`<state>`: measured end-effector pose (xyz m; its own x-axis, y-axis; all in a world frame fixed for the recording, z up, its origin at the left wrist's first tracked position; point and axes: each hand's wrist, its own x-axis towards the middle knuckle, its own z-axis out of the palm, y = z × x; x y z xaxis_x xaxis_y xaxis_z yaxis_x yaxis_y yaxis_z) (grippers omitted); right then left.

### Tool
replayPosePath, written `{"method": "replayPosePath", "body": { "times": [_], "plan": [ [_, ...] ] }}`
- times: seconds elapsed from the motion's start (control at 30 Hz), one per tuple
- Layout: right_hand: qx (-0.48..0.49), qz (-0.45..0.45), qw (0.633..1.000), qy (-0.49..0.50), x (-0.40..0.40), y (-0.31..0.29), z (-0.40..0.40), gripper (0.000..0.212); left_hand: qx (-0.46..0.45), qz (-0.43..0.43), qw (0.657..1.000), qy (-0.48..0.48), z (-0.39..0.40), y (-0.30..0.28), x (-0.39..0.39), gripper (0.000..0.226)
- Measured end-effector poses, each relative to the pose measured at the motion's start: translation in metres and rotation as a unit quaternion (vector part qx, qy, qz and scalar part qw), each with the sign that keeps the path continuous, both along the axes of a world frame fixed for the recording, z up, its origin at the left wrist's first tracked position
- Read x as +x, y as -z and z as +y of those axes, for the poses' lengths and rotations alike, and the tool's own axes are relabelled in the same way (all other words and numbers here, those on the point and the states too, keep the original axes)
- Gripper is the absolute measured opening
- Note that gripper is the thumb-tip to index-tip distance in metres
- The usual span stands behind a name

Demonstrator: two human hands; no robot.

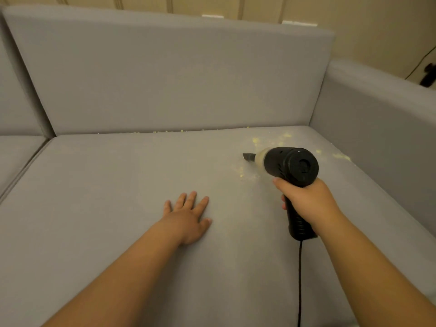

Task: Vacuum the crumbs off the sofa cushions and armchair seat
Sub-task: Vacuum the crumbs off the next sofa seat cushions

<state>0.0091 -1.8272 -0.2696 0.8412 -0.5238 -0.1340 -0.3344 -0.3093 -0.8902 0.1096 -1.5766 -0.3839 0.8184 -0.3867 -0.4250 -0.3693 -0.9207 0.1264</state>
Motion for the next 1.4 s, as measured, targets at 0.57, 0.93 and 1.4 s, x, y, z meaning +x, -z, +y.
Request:
{"method": "replayPosePath", "body": {
  "times": [0.57,0.93,1.4],
  "plan": [
    [0.029,-0.026,0.999,-0.001,-0.028,0.005,0.015,0.024,0.000,0.013,1.000,0.004,-0.017,-0.012,-0.026,0.071],
    [0.004,-0.008,1.000,0.008,-0.065,-0.005,0.013,0.024,-0.009,0.029,1.000,0.005,-0.032,-0.020,-0.041,0.070],
    [0.005,0.020,1.000,-0.021,-0.085,-0.016,-0.017,0.027,-0.016,0.032,0.998,0.047,-0.062,-0.012,-0.046,0.068]
  ]
}}
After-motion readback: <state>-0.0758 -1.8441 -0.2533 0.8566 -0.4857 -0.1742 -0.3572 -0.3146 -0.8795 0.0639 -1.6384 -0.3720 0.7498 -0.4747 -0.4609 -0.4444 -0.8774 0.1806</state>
